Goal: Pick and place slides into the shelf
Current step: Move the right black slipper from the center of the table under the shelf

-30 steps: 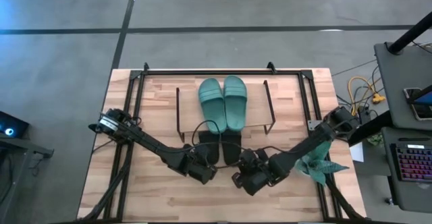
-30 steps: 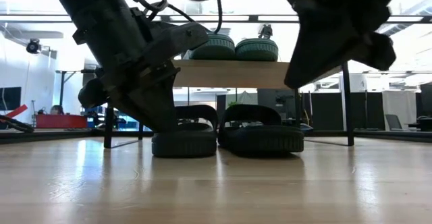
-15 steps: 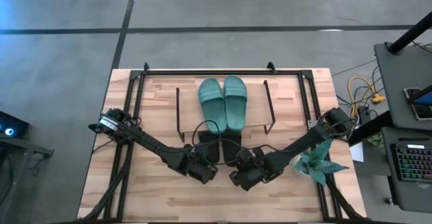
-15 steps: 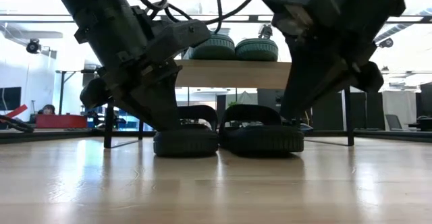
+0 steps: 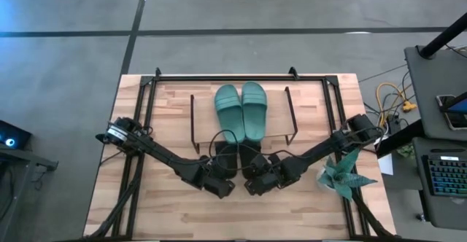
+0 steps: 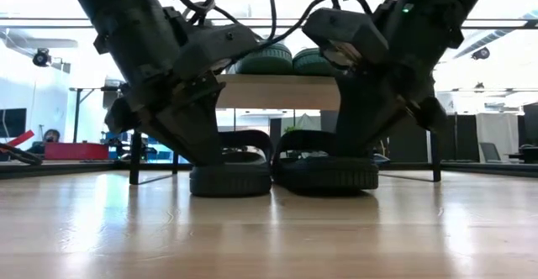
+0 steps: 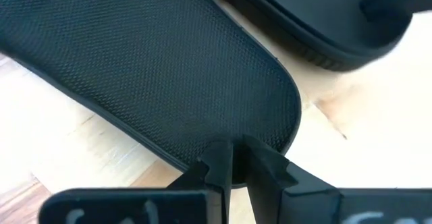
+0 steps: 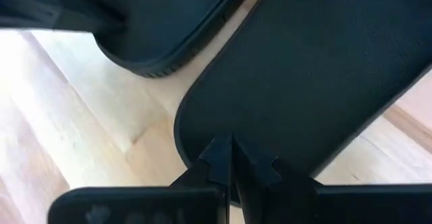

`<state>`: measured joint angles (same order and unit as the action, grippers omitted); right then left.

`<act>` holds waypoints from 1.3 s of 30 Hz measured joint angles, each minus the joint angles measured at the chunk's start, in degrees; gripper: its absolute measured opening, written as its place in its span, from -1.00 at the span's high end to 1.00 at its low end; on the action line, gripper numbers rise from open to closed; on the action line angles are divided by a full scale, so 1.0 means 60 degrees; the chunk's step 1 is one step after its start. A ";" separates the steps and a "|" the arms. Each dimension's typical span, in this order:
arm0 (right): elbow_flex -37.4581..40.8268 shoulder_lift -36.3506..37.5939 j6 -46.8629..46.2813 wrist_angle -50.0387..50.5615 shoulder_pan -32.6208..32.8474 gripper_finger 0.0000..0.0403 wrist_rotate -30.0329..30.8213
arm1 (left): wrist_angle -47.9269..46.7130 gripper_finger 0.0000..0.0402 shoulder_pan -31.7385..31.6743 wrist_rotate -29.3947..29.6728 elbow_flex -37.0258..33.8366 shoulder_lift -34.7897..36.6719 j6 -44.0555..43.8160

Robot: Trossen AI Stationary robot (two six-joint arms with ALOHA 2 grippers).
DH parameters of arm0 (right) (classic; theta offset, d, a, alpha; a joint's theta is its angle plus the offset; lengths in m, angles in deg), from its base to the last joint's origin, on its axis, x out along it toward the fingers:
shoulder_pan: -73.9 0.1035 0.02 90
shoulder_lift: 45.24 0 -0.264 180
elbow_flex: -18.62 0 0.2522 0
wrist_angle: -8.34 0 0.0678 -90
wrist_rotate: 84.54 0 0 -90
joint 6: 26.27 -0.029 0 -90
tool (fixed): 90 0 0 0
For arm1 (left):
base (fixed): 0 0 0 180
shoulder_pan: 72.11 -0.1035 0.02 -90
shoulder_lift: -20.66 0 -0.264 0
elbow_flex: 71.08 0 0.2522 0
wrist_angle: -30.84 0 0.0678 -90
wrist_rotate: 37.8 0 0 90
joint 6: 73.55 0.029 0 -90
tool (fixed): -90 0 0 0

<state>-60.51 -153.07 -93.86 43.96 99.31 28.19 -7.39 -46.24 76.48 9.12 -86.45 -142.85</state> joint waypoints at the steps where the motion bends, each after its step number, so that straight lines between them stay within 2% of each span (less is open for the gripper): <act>1: 0.0036 0.0000 0.0018 -0.0003 0.0001 0.96 -0.0038 | 0.0000 0.89 0.0010 -0.0050 0.0000 0.0000 0.0135; 7: 0.0362 -0.0001 -0.0269 -0.0110 0.0011 0.96 -0.0129 | 0.0028 0.89 0.0014 -0.0386 0.0015 0.0007 0.0657; 39: 0.0478 -0.0015 0.0027 -0.0817 -0.0306 0.96 -0.0286 | 0.0069 0.89 0.0017 -0.0507 0.0018 0.0007 0.0679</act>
<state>-57.64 -153.16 -93.69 39.06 97.47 26.47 -6.98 -46.13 73.44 9.23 -86.41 -138.78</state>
